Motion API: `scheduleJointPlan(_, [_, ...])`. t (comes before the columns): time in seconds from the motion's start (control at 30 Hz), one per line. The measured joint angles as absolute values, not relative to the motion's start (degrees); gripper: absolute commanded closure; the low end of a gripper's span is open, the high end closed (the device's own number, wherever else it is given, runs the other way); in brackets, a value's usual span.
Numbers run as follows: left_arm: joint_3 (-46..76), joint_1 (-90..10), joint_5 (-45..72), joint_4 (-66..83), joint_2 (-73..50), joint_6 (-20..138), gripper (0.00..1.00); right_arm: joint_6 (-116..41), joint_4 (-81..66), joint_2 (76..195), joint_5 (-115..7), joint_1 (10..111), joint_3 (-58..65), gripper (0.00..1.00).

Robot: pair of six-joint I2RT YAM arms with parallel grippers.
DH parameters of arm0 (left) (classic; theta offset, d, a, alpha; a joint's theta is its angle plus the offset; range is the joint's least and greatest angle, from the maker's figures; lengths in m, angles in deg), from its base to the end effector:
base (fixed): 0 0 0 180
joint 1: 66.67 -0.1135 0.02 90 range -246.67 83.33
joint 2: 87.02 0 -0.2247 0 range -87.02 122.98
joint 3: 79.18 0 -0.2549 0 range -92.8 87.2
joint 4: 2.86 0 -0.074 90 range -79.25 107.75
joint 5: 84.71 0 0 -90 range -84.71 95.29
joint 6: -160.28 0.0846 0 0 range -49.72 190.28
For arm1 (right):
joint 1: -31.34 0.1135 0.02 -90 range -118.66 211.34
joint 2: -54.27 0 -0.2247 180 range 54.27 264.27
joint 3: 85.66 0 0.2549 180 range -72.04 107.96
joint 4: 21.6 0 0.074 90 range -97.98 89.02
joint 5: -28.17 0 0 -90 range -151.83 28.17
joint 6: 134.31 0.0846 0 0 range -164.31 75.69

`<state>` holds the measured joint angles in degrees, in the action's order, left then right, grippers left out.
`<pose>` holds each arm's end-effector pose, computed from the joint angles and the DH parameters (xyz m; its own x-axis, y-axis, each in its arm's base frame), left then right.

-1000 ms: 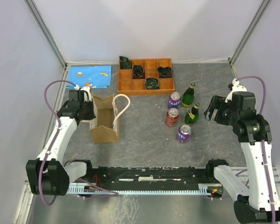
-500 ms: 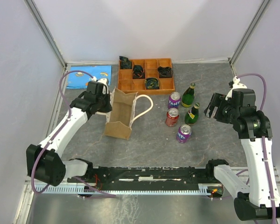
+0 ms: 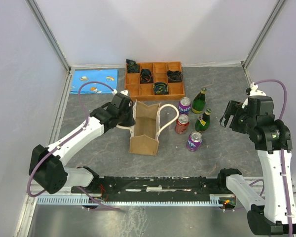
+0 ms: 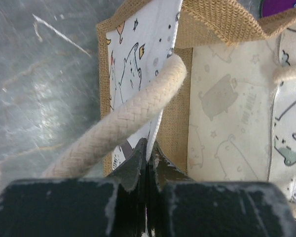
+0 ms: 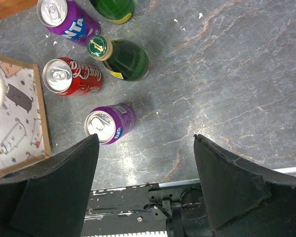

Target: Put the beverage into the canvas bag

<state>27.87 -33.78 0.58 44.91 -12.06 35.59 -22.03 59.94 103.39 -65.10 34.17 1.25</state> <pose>0.2714 -0.1672 0.2007 -0.8099 -0.1517 -0.5666 0.0435 0.9478 -0.3160 0.1889 0.0045 0.3300 -0.6422 0.3472 -0.6834 0.2543 0.9375 0.2374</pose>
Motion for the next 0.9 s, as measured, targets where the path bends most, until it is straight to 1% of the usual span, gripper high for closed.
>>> scheduleJointPlan(0.23, [31.87,-30.75,-0.47,45.32,-13.73,26.45,0.97,-22.05,61.65,103.32,-66.91,34.17,3.18,0.15])
scheduleJointPlan(0.67, [32.85,-30.16,-0.23,47.92,-16.39,16.68,0.96,-22.03,63.59,103.08,-67.98,34.17,3.18,0.15])
scheduleJointPlan(0.7, [32.85,-30.16,-0.1,47.9,-16.37,16.44,0.94,-22.03,63.66,103.08,-68.02,34.17,3.18,0.15])
scheduleJointPlan(0.8, [32.85,-29.83,0.41,47.88,-16.37,15.98,0.82,-22.01,63.87,103.06,-68.22,34.17,3.18,0.15])
scheduleJointPlan(0.83, [32.9,-29.65,0.87,47.83,-16.37,15.81,0.77,-21.99,63.94,103.06,-68.31,34.17,3.18,0.15])
scheduleJointPlan(0.9, [33.31,-29.33,1.87,47.35,-16.37,15.65,0.64,-21.88,64.07,103.02,-68.46,34.17,3.18,0.15])
